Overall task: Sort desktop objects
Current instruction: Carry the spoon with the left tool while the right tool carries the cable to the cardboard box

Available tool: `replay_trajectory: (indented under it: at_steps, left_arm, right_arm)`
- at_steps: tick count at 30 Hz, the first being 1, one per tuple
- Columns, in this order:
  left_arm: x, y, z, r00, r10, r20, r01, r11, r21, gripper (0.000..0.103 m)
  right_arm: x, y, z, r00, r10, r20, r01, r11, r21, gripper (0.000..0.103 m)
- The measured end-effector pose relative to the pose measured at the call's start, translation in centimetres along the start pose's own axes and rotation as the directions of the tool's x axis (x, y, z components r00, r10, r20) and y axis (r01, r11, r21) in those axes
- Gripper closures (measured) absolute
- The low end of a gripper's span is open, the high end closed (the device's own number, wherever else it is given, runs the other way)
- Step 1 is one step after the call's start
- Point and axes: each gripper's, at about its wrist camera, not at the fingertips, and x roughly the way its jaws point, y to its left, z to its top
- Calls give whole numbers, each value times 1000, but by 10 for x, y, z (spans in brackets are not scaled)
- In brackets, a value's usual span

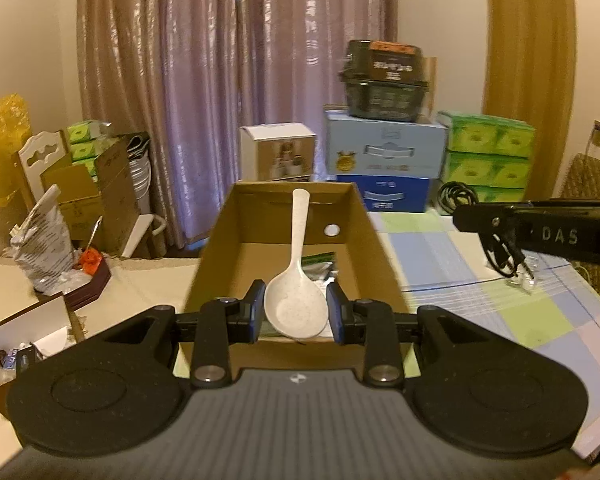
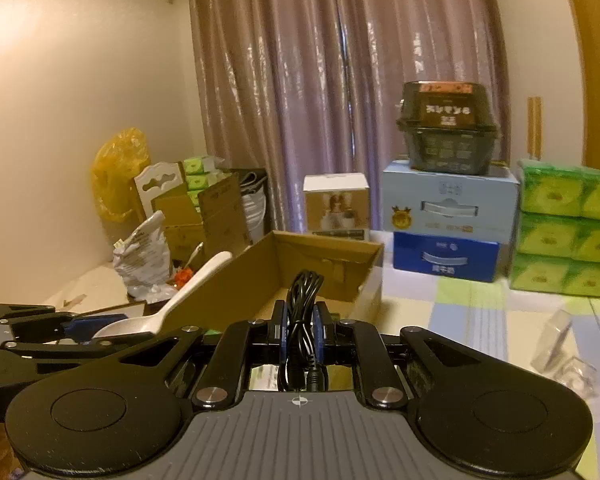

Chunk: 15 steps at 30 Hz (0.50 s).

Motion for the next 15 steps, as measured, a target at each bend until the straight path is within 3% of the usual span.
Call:
replay_trajectory:
  at_steps: [15]
  left_arm:
    - [77,32,19,999,-13,-42,12,1000,-20,76]
  right_arm:
    - [82,-11,5,997,19,-72,-16,999,38,93]
